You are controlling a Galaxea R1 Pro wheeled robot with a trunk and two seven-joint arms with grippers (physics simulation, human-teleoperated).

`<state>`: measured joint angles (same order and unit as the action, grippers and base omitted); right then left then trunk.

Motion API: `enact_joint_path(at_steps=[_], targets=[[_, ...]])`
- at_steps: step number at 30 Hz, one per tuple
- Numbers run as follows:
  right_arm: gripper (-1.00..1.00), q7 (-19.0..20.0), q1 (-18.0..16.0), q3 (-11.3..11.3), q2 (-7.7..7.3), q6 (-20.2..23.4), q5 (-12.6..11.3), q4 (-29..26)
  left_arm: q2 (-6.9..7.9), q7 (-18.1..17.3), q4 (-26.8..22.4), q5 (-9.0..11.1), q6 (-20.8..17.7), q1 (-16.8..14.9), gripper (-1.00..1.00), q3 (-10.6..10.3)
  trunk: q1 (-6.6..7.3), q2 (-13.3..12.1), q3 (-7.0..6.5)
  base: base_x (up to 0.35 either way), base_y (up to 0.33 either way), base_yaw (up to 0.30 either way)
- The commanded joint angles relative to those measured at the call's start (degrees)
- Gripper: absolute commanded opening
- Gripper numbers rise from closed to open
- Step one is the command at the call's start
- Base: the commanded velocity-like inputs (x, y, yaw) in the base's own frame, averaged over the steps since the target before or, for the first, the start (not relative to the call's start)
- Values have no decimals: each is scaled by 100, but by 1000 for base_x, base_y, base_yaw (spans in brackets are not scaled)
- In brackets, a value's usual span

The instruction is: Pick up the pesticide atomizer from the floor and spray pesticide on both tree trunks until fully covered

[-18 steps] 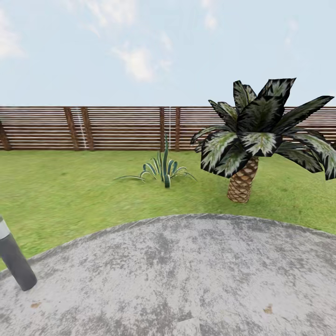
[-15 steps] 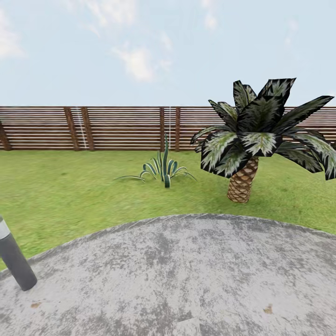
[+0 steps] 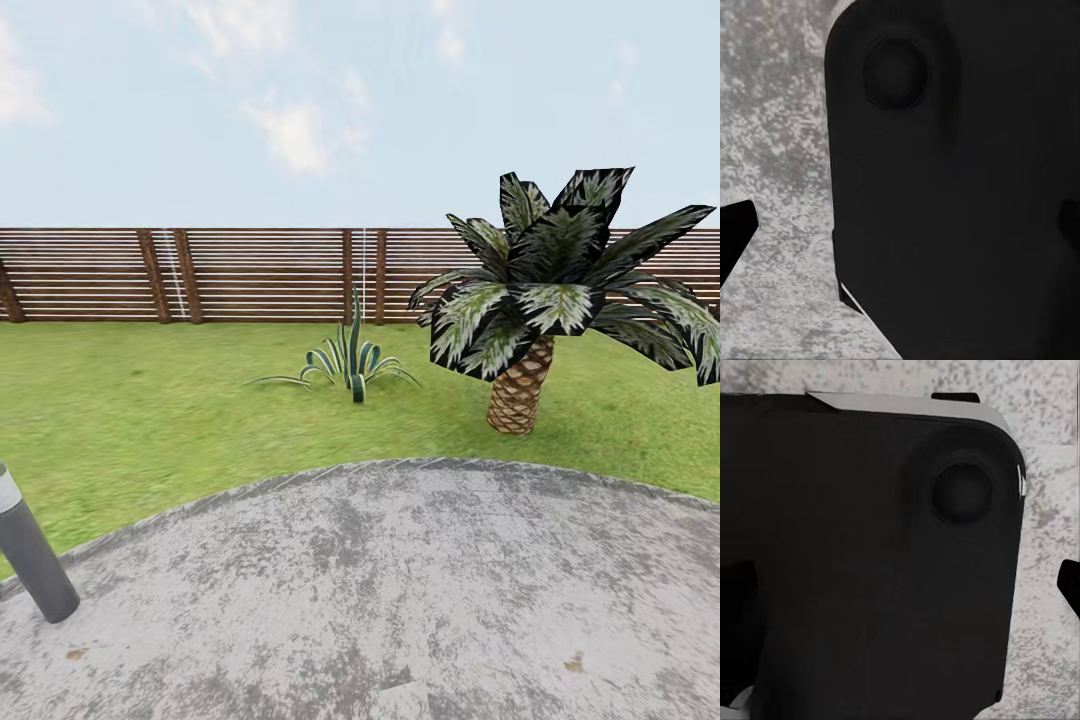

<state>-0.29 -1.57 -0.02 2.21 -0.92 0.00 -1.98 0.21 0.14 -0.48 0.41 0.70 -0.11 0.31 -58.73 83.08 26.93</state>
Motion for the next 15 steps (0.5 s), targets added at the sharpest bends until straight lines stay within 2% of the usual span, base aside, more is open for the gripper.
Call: enact_joint_path(at_steps=[1,4,9,10,13,15], targets=[[100,-5,-1,-23,-33,-33,0,-33,33,3,-33,-4,33,-13,100,-4,0,0,0,0,0,0],[100,-6,-1,-33,-130,-130,0,-130,130,-7,-131,-59,130,-96,100,-15,0,0,0,0,0,0],[100,-6,-27,-37,-291,-290,0,-292,192,-2,-294,-21,290,-262,100,-12,0,0,0,0,0,0],[100,-6,-79,-40,-430,-2028,0,-2218,195,-4,-1641,-15,1373,-523,100,-13,0,0,0,0,0,0],[100,-6,-221,-40,-438,-2110,0,-2471,240,-3,-1674,-10,1562,-682,100,-10,0,0,0,0,0,0],[100,-4,-318,-36,-444,-2128,2,-2509,334,1,-1665,7,1749,-741,100,-2,0,0,0,0,0,0]])
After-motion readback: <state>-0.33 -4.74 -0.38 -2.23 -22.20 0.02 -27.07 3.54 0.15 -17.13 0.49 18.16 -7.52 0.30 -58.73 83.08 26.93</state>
